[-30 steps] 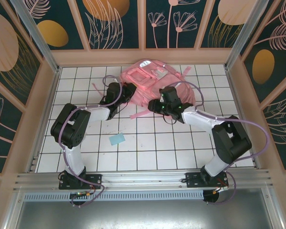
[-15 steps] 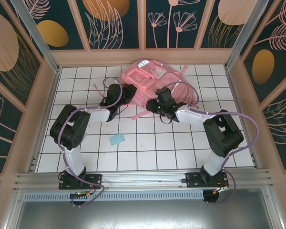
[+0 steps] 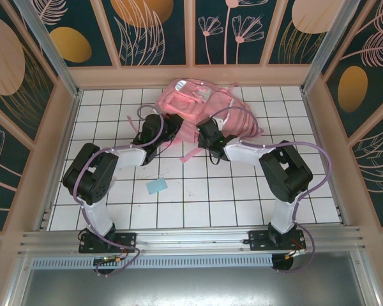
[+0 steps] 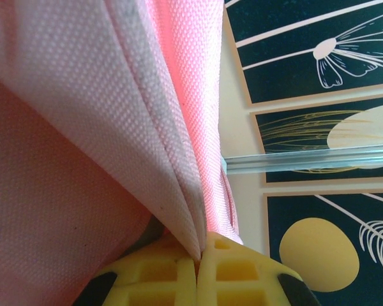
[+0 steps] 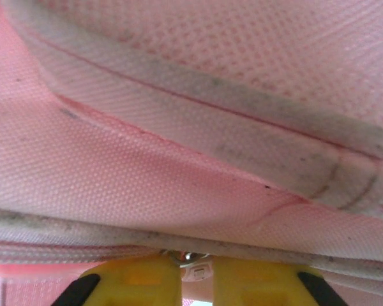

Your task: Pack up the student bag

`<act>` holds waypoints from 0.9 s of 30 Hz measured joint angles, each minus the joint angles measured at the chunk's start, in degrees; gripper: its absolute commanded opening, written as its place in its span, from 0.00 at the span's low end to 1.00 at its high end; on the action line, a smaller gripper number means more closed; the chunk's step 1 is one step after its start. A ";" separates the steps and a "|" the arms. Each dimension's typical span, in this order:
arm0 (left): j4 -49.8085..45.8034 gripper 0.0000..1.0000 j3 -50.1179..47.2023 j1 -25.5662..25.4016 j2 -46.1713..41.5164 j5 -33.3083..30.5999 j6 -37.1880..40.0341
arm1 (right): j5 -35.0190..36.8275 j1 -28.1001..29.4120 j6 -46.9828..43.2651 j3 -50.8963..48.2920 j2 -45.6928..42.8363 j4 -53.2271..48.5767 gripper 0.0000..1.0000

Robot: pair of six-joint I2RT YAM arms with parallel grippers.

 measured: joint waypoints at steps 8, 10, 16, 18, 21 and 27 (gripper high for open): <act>-0.83 0.00 0.00 -0.17 -0.22 -0.22 0.70 | -3.41 -1.33 -3.43 -0.46 -0.68 0.04 0.00; -1.14 0.00 0.20 -0.15 -0.22 -0.24 1.05 | -5.88 -2.27 -4.39 -1.07 -1.77 -0.02 0.00; -2.23 0.00 1.68 0.48 -0.22 0.09 2.25 | -13.11 -5.44 -6.29 -2.23 -6.05 -1.99 0.00; -2.62 0.00 2.03 0.74 -0.22 0.50 2.69 | -14.40 -6.03 -6.86 -2.23 -7.08 -3.26 0.00; -3.30 0.00 2.29 1.22 -0.22 1.36 3.32 | -14.58 -6.14 -7.91 -2.29 -7.80 -5.70 0.00; -4.92 0.00 2.54 1.84 -0.22 2.62 4.42 | -12.81 -8.09 -10.71 -2.86 -8.74 -11.17 0.00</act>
